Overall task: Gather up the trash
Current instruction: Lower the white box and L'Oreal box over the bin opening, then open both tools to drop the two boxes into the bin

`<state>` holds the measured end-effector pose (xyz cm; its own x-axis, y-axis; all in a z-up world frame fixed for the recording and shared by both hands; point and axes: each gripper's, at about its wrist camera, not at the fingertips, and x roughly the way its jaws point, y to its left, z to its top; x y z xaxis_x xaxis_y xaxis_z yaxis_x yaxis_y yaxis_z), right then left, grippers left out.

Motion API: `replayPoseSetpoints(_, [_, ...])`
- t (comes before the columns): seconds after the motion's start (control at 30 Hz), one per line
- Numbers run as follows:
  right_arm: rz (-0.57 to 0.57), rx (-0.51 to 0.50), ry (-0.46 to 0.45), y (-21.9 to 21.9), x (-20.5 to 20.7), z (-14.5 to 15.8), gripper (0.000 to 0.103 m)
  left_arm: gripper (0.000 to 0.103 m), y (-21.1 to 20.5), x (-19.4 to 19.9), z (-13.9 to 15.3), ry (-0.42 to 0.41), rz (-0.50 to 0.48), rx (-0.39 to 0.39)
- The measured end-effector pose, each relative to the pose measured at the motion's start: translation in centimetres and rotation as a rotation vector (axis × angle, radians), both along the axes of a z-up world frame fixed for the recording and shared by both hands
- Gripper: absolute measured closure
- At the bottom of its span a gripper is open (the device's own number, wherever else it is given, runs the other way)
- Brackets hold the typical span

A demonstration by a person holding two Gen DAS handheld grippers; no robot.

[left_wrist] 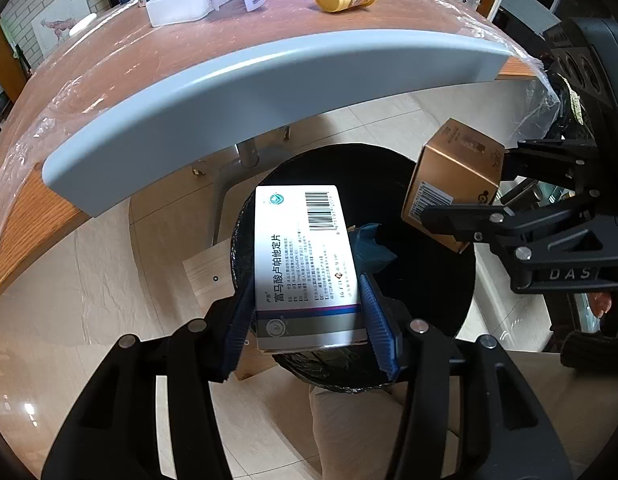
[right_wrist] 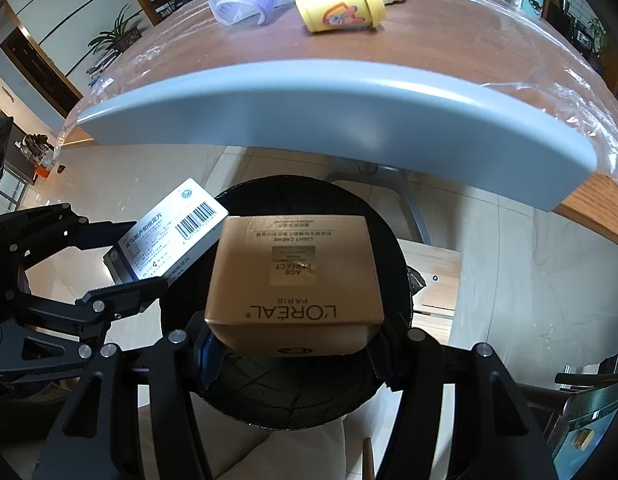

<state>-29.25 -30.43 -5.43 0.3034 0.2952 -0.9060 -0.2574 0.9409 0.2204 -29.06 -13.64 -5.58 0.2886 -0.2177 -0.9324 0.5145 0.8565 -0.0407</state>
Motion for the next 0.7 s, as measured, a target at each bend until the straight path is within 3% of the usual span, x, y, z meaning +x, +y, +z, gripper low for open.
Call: replayPoseSetpoints(0.7, [-0.002, -0.045, 0.042, 0.0, 1.1, -2.3, 0.045, 0.050, -0.8, 0.5, -1.2, 0.017, -0.017, 0.037])
